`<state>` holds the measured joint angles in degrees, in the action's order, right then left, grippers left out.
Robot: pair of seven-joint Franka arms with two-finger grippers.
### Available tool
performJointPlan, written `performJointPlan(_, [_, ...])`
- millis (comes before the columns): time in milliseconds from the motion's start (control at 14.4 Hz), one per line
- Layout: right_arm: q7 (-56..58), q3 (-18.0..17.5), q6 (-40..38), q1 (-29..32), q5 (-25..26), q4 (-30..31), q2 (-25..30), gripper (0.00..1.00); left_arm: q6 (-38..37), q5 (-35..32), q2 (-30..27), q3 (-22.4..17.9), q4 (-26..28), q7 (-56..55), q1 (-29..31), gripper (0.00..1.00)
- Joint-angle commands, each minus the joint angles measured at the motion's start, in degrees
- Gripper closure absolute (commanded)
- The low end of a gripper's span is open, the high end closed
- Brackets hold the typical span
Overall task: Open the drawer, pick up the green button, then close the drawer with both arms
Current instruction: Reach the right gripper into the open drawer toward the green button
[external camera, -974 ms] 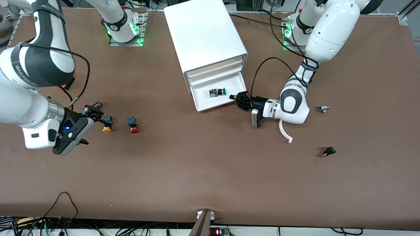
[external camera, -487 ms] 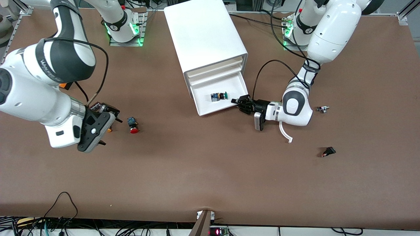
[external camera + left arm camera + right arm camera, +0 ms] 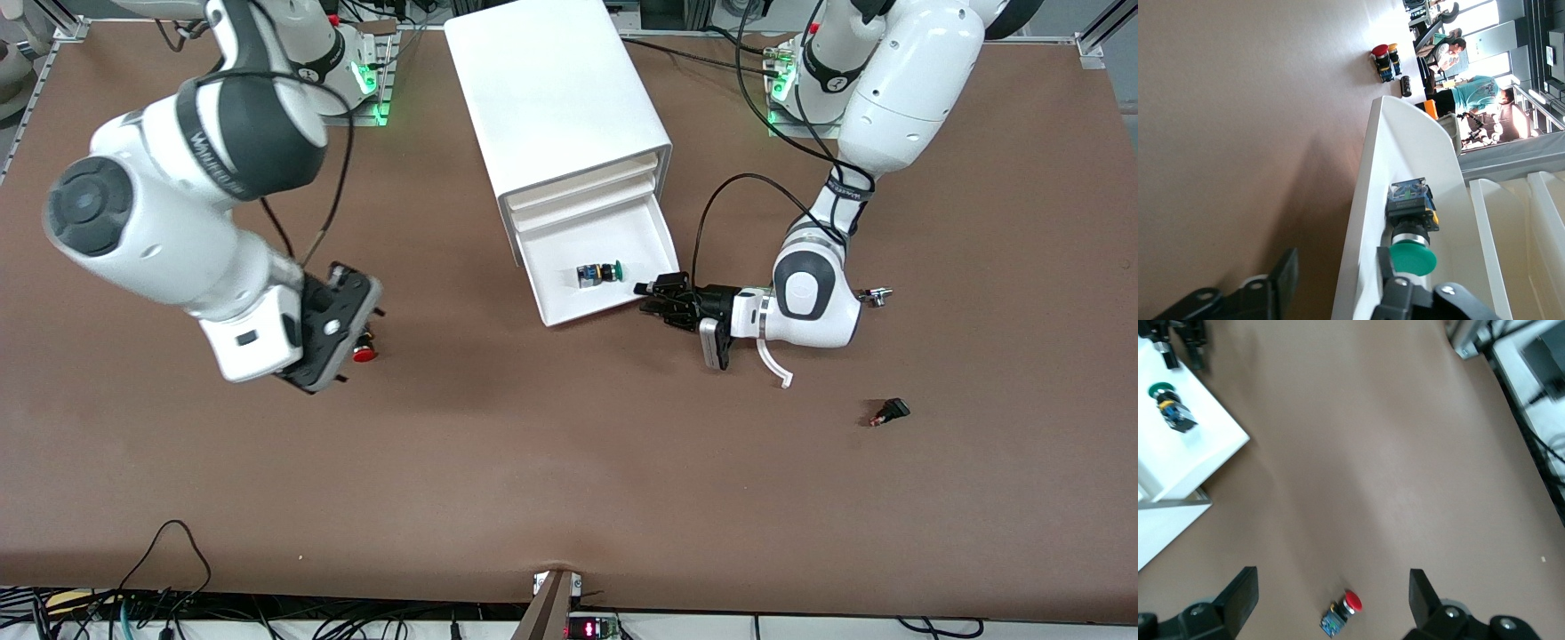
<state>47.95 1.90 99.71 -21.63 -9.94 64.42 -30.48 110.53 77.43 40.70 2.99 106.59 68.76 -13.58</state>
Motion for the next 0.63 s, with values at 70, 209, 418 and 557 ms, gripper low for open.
performJointPlan(70, [5.65,0.74,0.13,-2.89,0.45,-1.93,-1.78,0.0,-0.84,-11.11,-6.05,-0.35,-0.85,-17.81,-0.31,0.0])
performJointPlan(209, [8.91,0.91,1.27,-5.43,0.45,-1.93,-2.83,0.0,-3.02,-19.99,-9.4,-0.35,-2.78,-29.42,-0.39,0.0])
performJointPlan(418, [11.64,1.0,2.68,-9.21,1.5,-2.01,-5.02,0.0,-6.54,-36.67,-10.2,-0.35,-9.36,-39.64,-0.39,0.0])
performJointPlan(557, [11.82,0.82,3.3,-11.76,4.48,-2.63,-6.6,0.0,-8.92,-47.49,-11.08,-0.35,-12.79,-42.47,-0.31,0.0])
